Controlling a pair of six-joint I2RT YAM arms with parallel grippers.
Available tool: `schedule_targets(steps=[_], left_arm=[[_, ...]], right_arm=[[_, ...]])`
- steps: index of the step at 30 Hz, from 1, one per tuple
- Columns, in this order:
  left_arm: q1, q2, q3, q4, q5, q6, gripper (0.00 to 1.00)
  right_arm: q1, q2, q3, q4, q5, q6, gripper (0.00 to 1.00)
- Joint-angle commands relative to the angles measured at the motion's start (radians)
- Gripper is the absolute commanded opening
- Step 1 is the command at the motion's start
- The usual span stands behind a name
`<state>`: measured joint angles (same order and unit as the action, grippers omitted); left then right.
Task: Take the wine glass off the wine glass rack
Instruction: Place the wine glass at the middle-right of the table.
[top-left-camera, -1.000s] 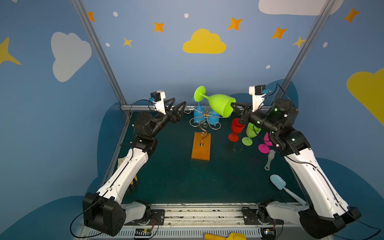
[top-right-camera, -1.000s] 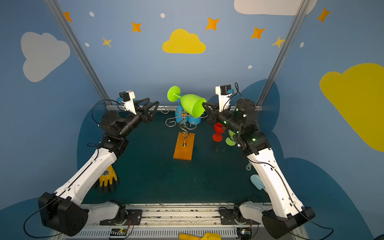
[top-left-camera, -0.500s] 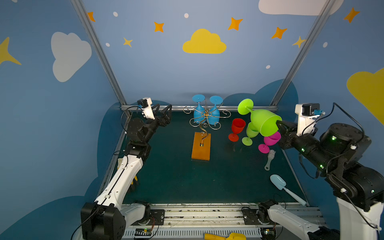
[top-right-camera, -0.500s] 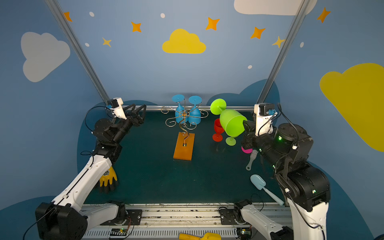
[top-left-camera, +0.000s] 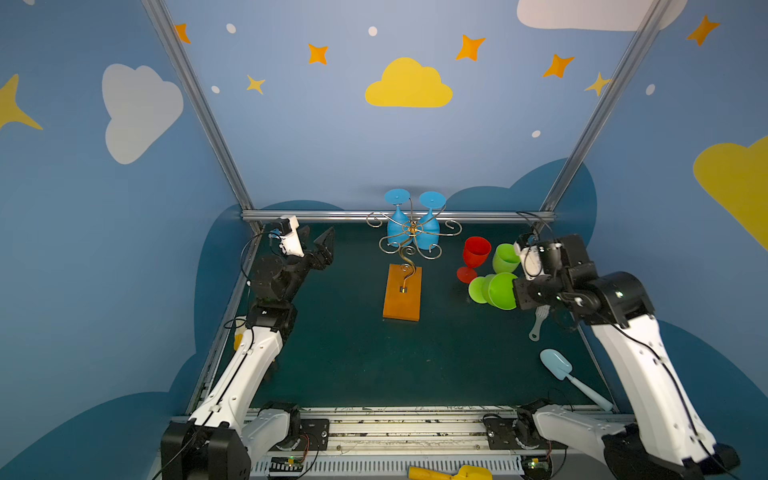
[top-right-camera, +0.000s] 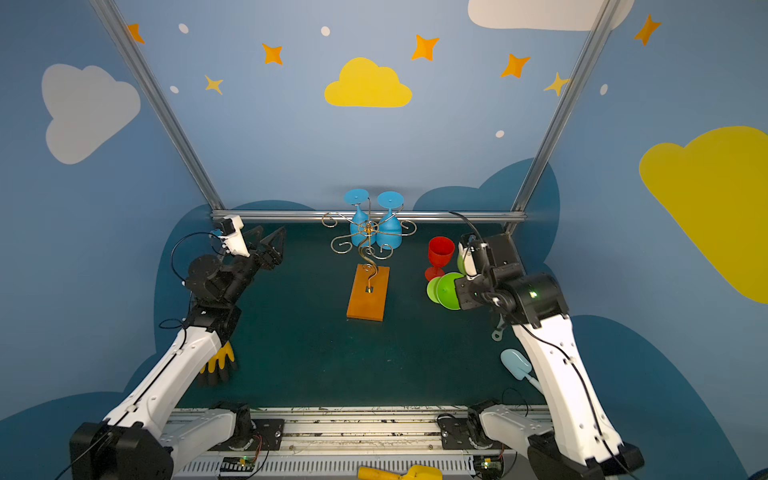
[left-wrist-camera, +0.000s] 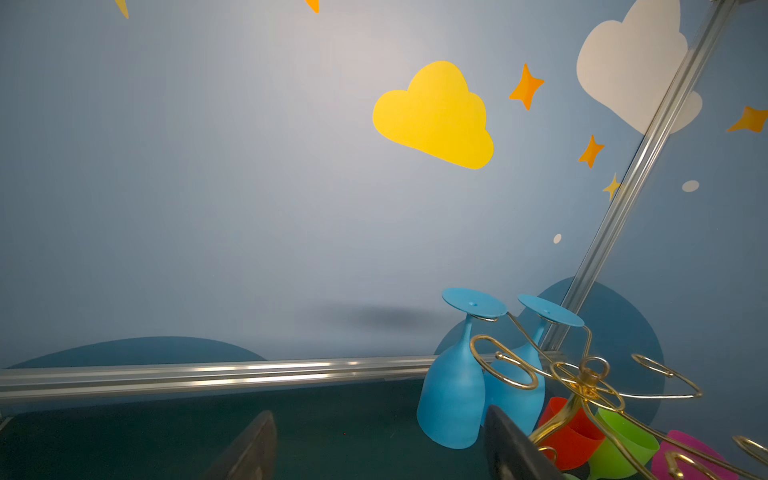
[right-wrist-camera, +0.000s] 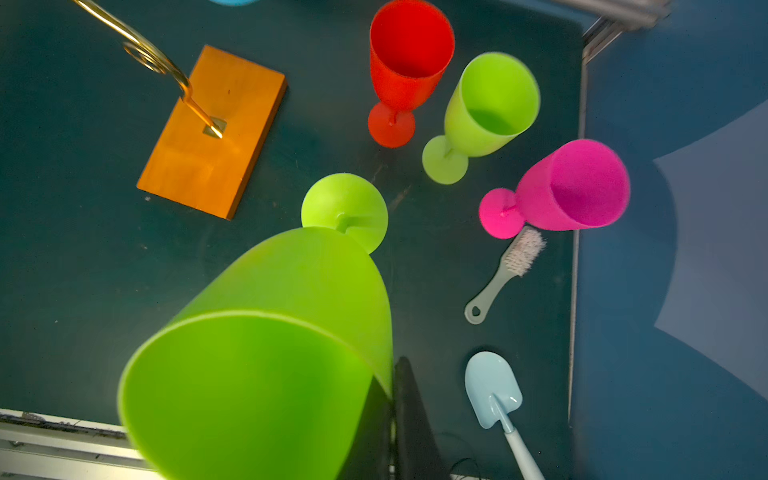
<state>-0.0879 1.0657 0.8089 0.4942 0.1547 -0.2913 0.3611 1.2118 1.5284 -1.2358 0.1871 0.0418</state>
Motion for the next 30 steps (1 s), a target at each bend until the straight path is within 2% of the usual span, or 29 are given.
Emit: schedule_targets(steps=[1,10,16,21,27,30], left_arm=[[0.007,-0.028,-0.004,0.012,-0.011,0.027,0.77],[0.013,-0.04,-0.014,0.015,-0.017,0.02,0.77],[0.024,-0.043,-0.017,0.015,-0.013,0.003,0.77],[0.031,-0.051,-0.02,0.016,-0.012,-0.006,0.77],[0.037,-0.061,-0.023,0.013,-0.013,-0.006,0.77],[0.043,-0.067,-0.023,0.011,-0.014,-0.007,0.77]], right_arm=[[-0.023,0.039,-0.03,0.098,-0.075,0.006,0.0],[-0.057,0.229,-0.077,0.223,-0.089,0.009,0.0],[-0.071,0.34,-0.054,0.276,-0.094,0.024,0.0],[-0.079,0.467,0.048,0.209,-0.087,0.033,0.0],[-0.08,0.678,0.283,-0.03,-0.078,0.106,0.0],[-0.08,0.673,0.275,0.002,-0.115,0.105,0.0]])
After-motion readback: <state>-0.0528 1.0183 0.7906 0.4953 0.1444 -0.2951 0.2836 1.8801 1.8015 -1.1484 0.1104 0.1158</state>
